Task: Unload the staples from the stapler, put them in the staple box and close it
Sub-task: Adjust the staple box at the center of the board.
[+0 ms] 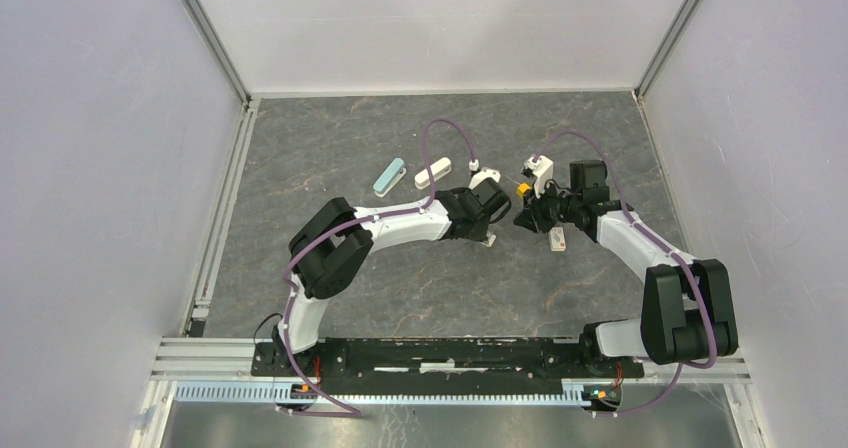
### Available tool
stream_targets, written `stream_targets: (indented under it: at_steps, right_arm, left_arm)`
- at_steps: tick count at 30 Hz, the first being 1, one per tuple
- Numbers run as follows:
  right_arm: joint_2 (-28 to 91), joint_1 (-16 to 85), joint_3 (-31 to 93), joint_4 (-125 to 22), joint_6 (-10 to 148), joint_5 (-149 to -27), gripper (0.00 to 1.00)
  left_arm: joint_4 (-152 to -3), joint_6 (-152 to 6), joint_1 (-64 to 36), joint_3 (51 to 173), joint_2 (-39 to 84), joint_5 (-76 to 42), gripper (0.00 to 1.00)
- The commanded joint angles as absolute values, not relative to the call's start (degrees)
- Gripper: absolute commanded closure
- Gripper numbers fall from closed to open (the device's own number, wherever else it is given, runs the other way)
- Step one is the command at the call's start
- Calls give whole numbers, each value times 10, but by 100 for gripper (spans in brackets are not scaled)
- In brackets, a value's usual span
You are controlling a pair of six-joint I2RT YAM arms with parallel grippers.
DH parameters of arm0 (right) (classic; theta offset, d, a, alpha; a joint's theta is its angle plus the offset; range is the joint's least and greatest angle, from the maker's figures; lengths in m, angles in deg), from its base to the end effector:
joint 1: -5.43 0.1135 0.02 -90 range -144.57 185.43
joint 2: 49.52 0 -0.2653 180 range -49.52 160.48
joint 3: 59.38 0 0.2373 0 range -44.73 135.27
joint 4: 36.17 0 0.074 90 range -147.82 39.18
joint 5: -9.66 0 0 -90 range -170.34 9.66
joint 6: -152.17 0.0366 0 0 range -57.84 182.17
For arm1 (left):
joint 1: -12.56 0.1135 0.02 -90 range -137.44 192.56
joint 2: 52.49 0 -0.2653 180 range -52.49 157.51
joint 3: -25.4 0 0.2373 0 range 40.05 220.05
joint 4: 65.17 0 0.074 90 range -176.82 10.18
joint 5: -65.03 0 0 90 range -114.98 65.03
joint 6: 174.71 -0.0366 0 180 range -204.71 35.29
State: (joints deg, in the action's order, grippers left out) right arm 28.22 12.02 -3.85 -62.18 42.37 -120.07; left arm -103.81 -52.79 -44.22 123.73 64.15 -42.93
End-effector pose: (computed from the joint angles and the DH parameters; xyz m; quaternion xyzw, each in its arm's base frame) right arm 0.2471 0.0521 0.2069 -0.3185 0.8278 0.2768 0.3696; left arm 0.2415 -0.3482 0.1849 0.1605 0.9343 -0.0894 0.3055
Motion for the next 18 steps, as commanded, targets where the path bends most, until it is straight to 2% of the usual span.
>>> stream_targets:
  at_steps: [1, 18]
  right_arm:
    - [284, 117, -24, -615, 417, -1213, 76]
    - [283, 117, -24, -615, 416, -1214, 76]
  left_arm:
    - [-1031, -548, -445, 1256, 629, -430, 69]
    - [-996, -547, -445, 1238, 602, -401, 69]
